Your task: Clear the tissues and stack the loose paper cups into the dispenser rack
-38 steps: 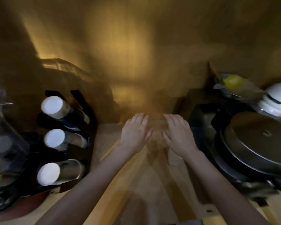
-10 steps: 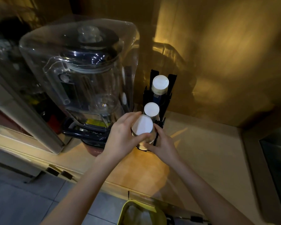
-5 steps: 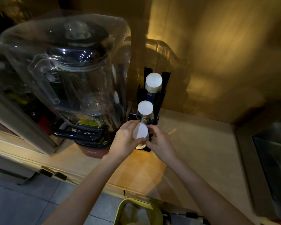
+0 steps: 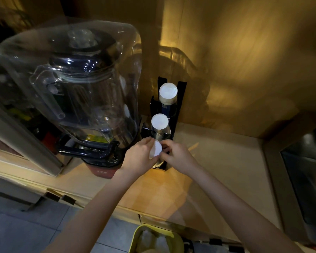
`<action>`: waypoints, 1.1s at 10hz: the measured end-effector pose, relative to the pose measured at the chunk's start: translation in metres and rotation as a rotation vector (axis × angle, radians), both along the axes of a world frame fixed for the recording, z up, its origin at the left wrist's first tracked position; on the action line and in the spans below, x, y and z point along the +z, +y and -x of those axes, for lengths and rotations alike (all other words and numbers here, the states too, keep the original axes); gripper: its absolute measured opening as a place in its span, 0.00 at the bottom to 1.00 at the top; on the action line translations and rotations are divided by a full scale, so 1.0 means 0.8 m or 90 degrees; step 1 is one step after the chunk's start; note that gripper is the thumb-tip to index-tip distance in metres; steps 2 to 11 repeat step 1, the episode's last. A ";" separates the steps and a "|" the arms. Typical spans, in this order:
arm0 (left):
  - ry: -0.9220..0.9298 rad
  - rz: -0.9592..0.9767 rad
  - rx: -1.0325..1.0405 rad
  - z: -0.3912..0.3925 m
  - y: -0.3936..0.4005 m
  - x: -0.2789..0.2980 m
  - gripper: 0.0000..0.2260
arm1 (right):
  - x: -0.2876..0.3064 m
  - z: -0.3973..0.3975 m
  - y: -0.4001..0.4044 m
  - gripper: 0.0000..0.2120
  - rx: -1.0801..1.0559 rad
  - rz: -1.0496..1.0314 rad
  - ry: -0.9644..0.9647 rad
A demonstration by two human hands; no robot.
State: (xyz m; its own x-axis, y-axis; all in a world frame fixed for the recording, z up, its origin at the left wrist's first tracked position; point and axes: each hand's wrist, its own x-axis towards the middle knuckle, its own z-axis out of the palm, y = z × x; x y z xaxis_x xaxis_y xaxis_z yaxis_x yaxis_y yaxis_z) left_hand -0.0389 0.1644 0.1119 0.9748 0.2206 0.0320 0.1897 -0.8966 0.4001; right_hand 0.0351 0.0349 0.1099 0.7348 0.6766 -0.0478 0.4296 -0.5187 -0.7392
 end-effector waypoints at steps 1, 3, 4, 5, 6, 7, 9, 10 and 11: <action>0.034 -0.061 -0.011 -0.028 0.005 0.031 0.21 | 0.026 -0.018 -0.005 0.10 -0.071 -0.075 0.091; 0.034 -0.061 -0.011 -0.028 0.005 0.031 0.21 | 0.026 -0.018 -0.005 0.10 -0.071 -0.075 0.091; 0.034 -0.061 -0.011 -0.028 0.005 0.031 0.21 | 0.026 -0.018 -0.005 0.10 -0.071 -0.075 0.091; 0.034 -0.061 -0.011 -0.028 0.005 0.031 0.21 | 0.026 -0.018 -0.005 0.10 -0.071 -0.075 0.091; 0.034 -0.061 -0.011 -0.028 0.005 0.031 0.21 | 0.026 -0.018 -0.005 0.10 -0.071 -0.075 0.091; 0.034 -0.061 -0.011 -0.028 0.005 0.031 0.21 | 0.026 -0.018 -0.005 0.10 -0.071 -0.075 0.091; 0.034 -0.061 -0.011 -0.028 0.005 0.031 0.21 | 0.026 -0.018 -0.005 0.10 -0.071 -0.075 0.091; 0.034 -0.061 -0.011 -0.028 0.005 0.031 0.21 | 0.026 -0.018 -0.005 0.10 -0.071 -0.075 0.091; 0.034 -0.061 -0.011 -0.028 0.005 0.031 0.21 | 0.026 -0.018 -0.005 0.10 -0.071 -0.075 0.091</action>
